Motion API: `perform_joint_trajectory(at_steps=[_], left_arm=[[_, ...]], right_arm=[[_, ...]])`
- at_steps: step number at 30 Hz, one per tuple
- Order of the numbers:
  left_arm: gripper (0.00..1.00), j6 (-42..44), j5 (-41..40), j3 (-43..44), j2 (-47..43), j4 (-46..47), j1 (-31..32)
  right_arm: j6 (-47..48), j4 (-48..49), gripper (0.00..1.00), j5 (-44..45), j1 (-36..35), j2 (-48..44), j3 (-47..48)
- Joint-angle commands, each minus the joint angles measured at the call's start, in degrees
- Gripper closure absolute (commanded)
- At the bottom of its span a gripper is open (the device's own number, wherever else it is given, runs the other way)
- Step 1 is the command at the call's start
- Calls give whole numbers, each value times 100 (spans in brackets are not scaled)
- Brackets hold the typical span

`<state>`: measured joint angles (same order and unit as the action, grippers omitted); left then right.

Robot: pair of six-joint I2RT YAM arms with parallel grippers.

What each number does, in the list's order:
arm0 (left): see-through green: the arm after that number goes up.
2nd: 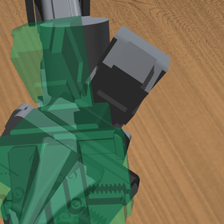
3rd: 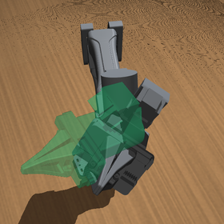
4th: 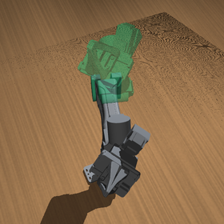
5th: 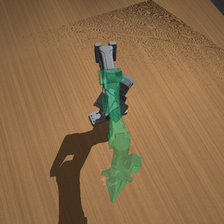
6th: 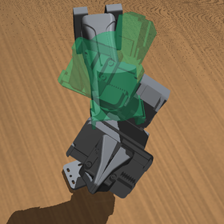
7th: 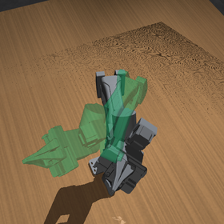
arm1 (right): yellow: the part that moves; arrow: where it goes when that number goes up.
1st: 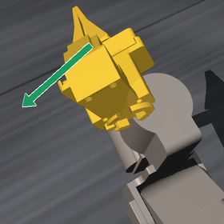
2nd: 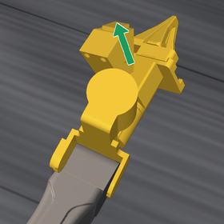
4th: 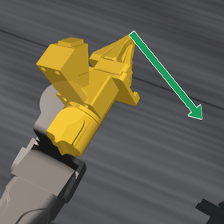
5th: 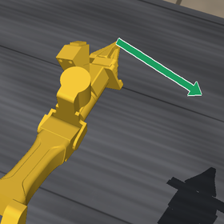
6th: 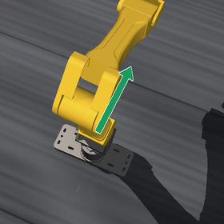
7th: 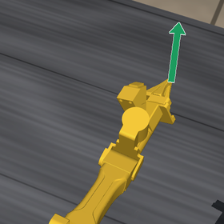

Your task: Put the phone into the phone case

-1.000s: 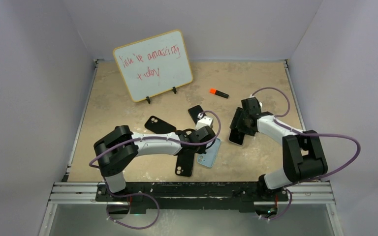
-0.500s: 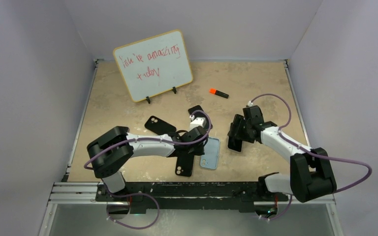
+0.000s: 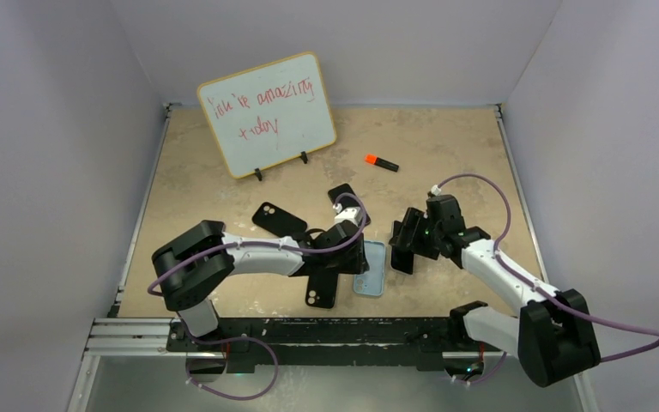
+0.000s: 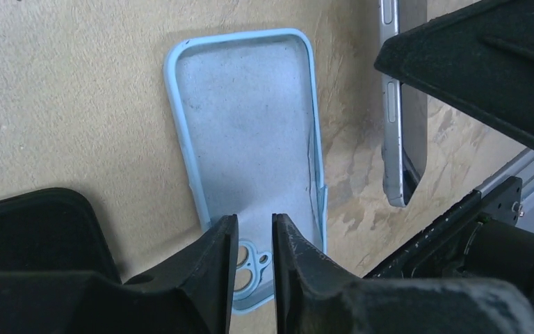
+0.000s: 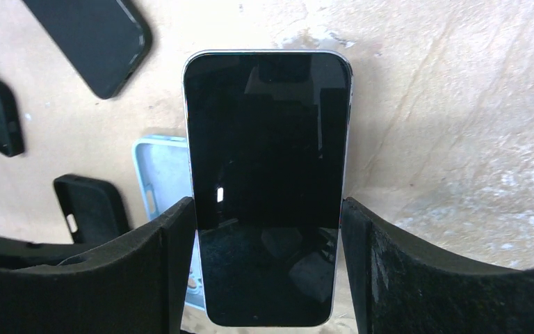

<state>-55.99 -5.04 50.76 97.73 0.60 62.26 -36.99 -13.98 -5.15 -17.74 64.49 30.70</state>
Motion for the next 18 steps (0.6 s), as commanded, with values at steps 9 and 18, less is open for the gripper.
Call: perform_joint_trajectory(at_steps=[9, 18], left_arm=[[39, 345, -105, -776, -1769, -7, -864], [20, 994, -836, -700, -2981, -1252, -1061]], right_arm=[[-1063, 166, 51, -205, -806, -483, 149], [-1976, 304, 52, 309, -1669, -479, 412]])
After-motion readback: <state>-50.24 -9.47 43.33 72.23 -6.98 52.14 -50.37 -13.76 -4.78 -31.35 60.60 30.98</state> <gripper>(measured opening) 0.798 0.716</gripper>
